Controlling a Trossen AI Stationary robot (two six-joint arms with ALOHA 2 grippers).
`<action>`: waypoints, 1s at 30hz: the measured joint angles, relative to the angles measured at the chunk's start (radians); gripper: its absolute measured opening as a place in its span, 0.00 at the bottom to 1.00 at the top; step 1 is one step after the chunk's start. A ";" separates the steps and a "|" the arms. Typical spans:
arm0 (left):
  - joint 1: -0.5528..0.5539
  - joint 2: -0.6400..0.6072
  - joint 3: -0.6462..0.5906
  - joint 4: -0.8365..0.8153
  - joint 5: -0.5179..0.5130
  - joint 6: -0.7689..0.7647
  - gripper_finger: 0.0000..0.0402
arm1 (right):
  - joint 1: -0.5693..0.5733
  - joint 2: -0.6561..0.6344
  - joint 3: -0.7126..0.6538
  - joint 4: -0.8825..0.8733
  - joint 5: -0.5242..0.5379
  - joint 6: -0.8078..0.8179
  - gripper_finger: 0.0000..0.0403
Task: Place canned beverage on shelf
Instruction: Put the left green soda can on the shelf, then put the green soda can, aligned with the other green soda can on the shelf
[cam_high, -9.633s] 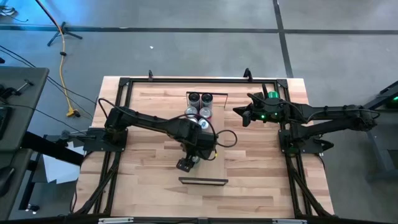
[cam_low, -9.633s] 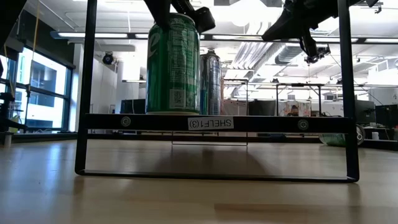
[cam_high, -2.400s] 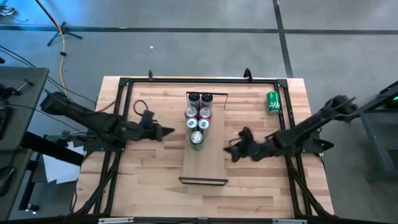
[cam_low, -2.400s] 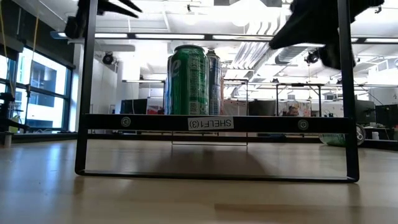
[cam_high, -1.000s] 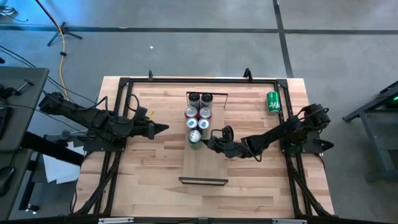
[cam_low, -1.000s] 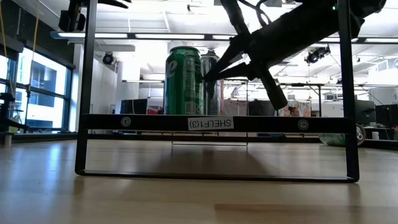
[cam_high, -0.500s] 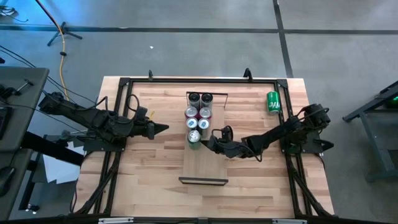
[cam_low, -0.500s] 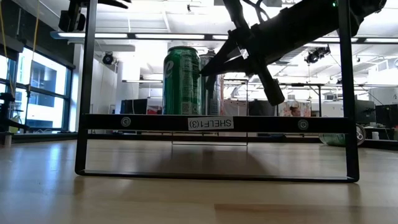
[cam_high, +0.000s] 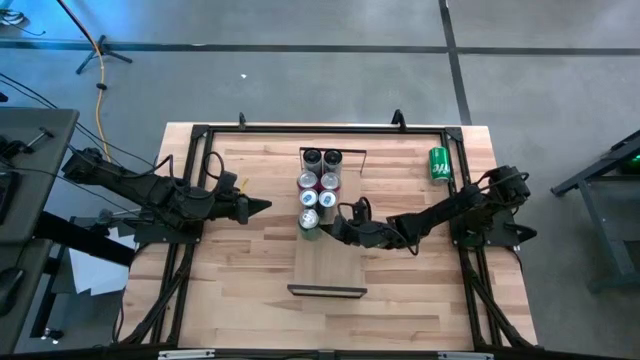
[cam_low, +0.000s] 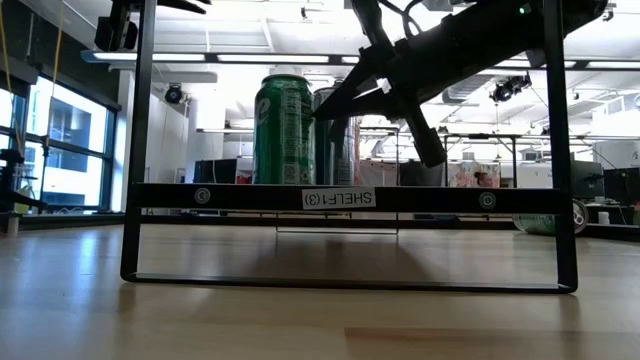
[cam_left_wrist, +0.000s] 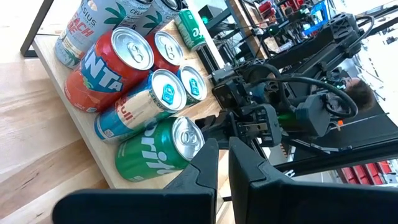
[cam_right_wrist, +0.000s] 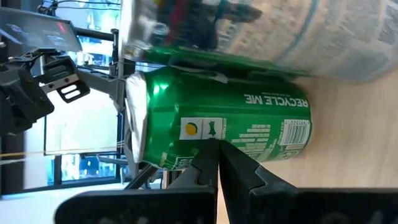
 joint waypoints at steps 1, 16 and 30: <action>0.000 0.000 0.000 0.000 0.000 0.000 0.00 | -0.002 0.000 0.003 -0.001 -0.002 -0.011 0.00; 0.000 -0.017 0.000 -0.032 -0.012 0.041 0.00 | -0.001 -0.093 0.006 -0.132 -0.144 -0.213 0.00; -0.116 -0.061 -0.001 -0.098 -0.259 0.212 0.00 | 0.145 -0.801 -0.184 -0.691 0.113 -0.406 0.00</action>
